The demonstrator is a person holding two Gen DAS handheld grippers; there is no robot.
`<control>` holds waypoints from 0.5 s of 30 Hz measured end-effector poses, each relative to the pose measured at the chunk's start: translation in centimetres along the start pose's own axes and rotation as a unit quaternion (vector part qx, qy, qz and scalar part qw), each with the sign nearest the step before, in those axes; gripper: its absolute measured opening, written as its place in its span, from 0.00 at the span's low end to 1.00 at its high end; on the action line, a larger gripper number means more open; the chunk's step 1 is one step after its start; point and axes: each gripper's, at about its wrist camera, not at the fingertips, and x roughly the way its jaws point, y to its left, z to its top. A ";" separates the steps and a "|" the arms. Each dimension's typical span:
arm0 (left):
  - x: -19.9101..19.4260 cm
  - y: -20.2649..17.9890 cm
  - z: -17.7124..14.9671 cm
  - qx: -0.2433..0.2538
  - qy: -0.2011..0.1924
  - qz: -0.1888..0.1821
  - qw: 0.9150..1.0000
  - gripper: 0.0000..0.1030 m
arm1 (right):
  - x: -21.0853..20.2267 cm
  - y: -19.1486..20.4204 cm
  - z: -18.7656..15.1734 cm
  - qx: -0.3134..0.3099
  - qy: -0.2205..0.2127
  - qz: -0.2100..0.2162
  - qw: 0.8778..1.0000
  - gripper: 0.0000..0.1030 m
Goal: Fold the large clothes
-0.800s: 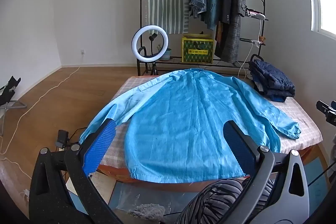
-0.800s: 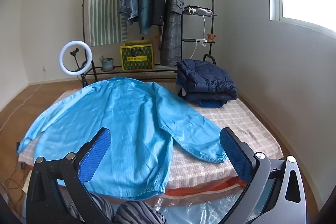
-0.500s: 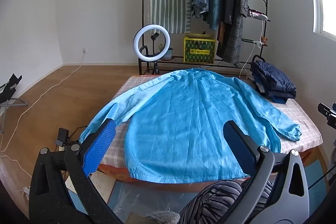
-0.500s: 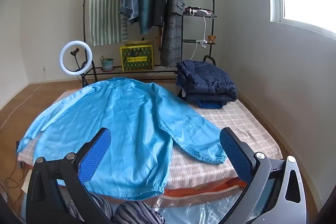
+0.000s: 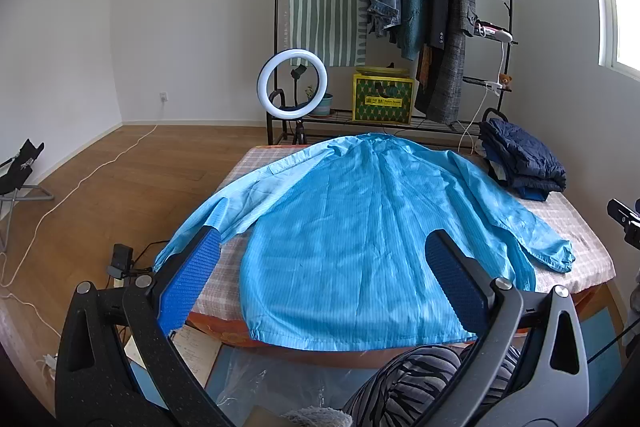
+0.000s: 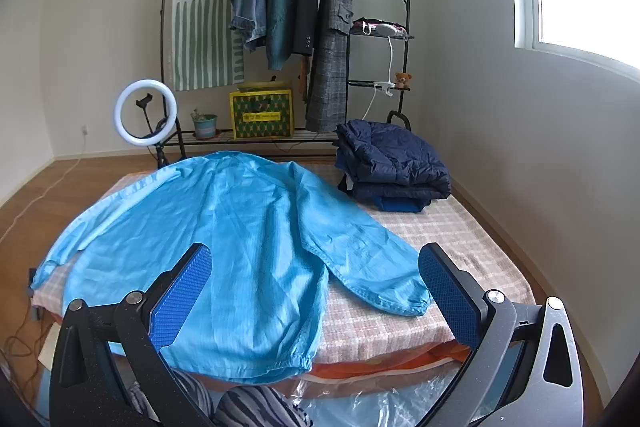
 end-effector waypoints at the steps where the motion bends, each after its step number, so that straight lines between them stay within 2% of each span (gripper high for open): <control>1: 0.0 0.0 0.0 0.000 0.000 -0.001 1.000 1.00 | 0.0 0.0 0.0 0.000 0.000 0.000 1.000 1.00; 15: -0.1 -0.1 0.0 -0.002 -0.001 0.000 1.000 1.00 | -0.2 -0.1 0.1 0.008 -0.002 -0.002 1.000 1.00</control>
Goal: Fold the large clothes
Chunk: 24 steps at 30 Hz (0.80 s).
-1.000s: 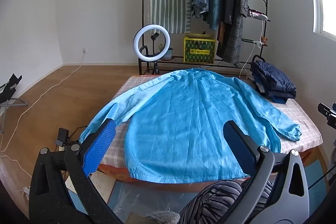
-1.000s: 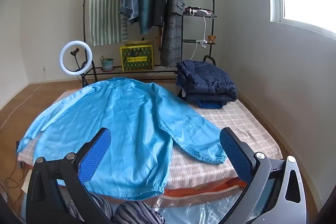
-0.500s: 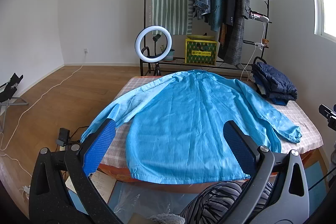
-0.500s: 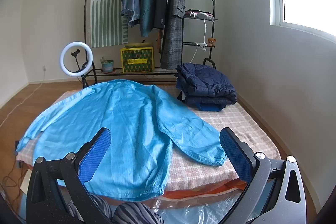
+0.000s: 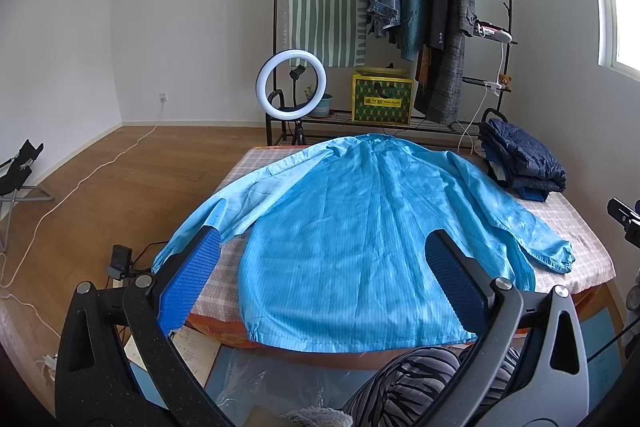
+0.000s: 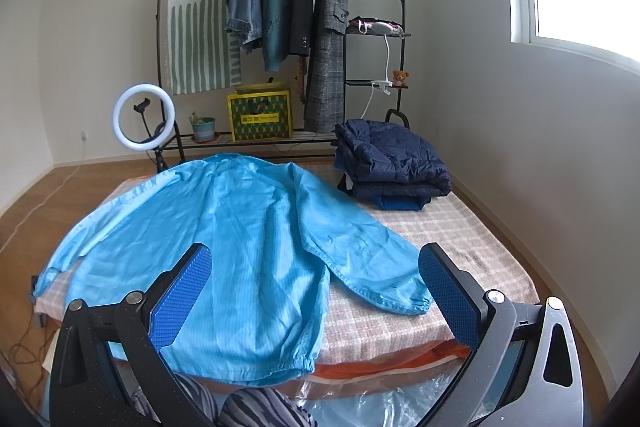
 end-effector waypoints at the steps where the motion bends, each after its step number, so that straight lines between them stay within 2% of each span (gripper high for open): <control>1: -0.1 -0.1 0.0 0.000 0.000 0.000 1.000 1.00 | 0.0 0.1 0.0 0.000 0.000 0.001 1.000 1.00; 24: -0.1 0.2 0.4 -0.001 -0.001 0.000 1.000 1.00 | 0.2 0.1 0.1 0.001 0.003 0.004 1.000 1.00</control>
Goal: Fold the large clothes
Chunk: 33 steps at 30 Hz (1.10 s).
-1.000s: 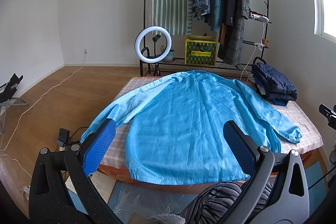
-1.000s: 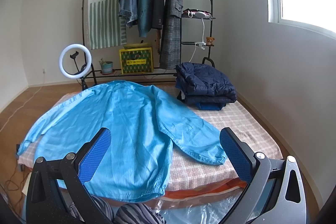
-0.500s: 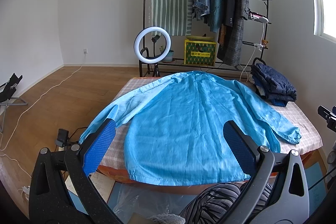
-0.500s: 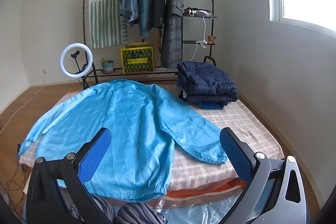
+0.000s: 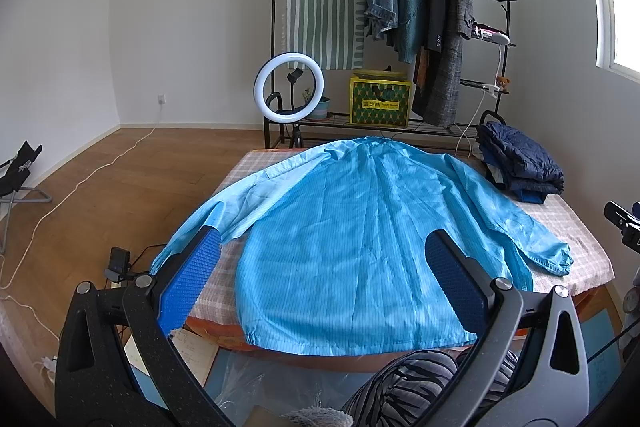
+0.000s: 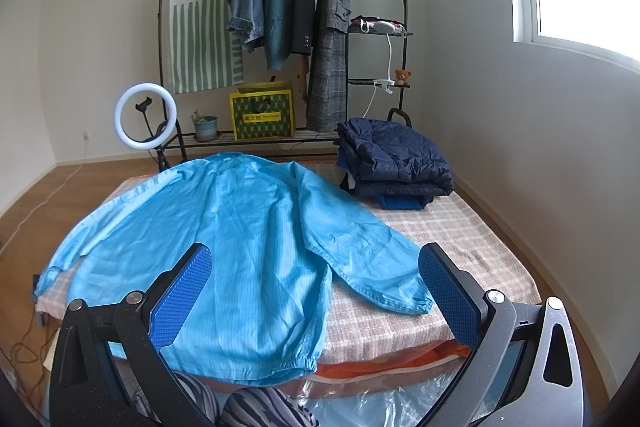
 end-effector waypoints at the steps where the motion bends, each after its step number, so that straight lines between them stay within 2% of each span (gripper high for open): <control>1: -0.1 -0.1 0.0 0.000 0.000 0.001 1.000 1.00 | -0.1 0.0 -0.1 0.000 0.000 0.000 1.000 1.00; 25: -0.1 -0.1 -0.1 0.001 -0.002 0.001 1.000 1.00 | 0.0 0.1 0.2 -0.001 -0.003 0.001 1.000 1.00; 33: -0.5 0.4 3.0 -0.002 0.001 0.010 1.000 1.00 | 0.6 0.9 1.6 0.000 -0.005 0.001 1.000 1.00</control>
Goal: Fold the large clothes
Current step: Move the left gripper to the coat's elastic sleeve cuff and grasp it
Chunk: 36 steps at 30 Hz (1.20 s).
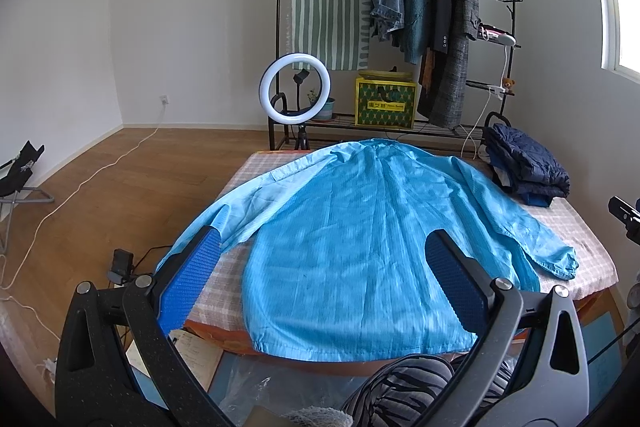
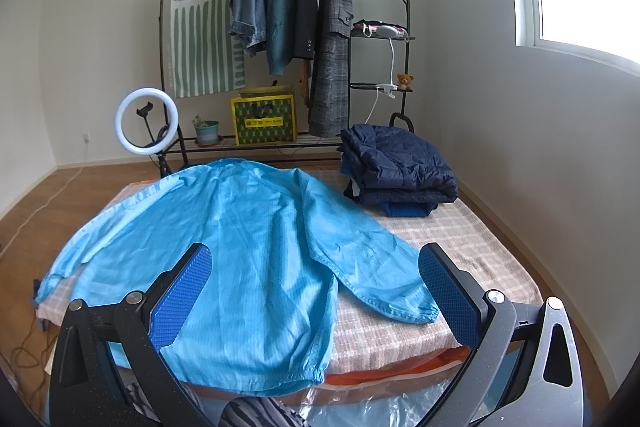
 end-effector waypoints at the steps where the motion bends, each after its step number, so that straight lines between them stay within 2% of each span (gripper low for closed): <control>1: 0.0 0.1 0.2 0.000 0.000 0.002 1.000 1.00 | 0.1 0.2 0.1 0.000 0.000 0.001 1.000 1.00; 12: 2.2 2.1 0.1 0.000 0.005 0.021 1.000 1.00 | 1.9 3.7 1.7 -0.020 -0.006 0.018 1.000 1.00; 18: 2.9 4.6 0.4 -0.015 0.003 0.037 0.999 1.00 | 2.8 6.6 2.5 -0.037 -0.008 0.035 0.999 1.00; 24: 3.6 7.5 0.3 -0.024 0.005 0.059 0.998 1.00 | 3.1 9.9 3.3 -0.058 -0.031 0.053 0.996 1.00; 36: 5.7 14.5 -0.4 -0.053 0.017 0.103 0.993 1.00 | 4.9 15.7 4.7 -0.082 -0.026 0.138 0.987 1.00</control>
